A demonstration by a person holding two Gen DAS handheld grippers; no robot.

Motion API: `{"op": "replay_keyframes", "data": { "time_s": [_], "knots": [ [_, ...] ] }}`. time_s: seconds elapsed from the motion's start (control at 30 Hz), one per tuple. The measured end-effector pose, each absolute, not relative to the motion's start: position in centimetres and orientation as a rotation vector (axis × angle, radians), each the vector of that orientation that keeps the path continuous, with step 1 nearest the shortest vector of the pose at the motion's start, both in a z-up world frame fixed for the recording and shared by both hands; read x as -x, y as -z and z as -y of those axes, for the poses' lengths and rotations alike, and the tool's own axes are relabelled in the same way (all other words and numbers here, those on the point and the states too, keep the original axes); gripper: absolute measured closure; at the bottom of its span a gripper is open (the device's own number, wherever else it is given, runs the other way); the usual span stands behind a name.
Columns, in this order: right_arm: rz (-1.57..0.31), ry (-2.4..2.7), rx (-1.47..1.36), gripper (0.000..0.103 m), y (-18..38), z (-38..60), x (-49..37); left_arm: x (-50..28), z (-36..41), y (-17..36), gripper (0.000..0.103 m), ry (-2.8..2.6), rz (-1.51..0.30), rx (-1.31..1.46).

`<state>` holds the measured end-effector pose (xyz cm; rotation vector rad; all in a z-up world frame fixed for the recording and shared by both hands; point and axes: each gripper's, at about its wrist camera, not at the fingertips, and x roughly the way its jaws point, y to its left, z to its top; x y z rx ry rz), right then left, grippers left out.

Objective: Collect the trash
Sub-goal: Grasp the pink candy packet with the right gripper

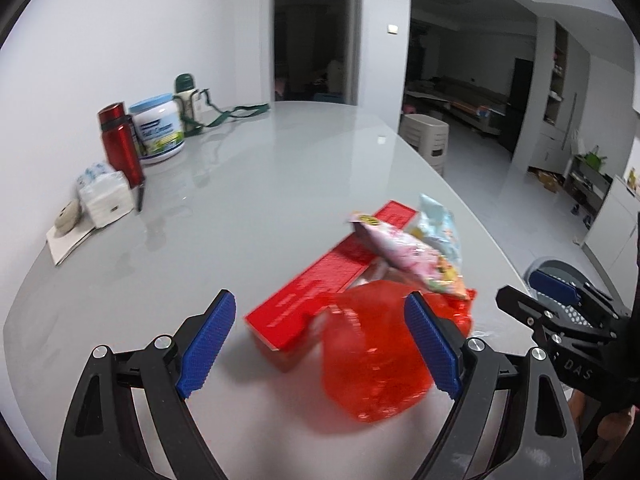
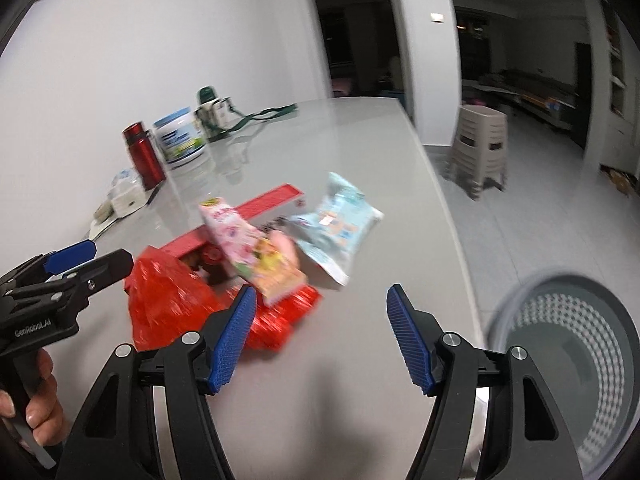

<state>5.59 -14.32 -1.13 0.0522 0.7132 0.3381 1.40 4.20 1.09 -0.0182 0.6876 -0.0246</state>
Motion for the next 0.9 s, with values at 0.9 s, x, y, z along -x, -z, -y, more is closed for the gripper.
{"op": "replay_keyframes", "data": {
  "time_s": [0.9],
  "knots": [
    [-0.767,-0.47,0.238,0.045,2.0,4.9,-11.6,-1.3,-8.2,-0.5,0.019,-0.025,-0.71,0.074]
  ]
}}
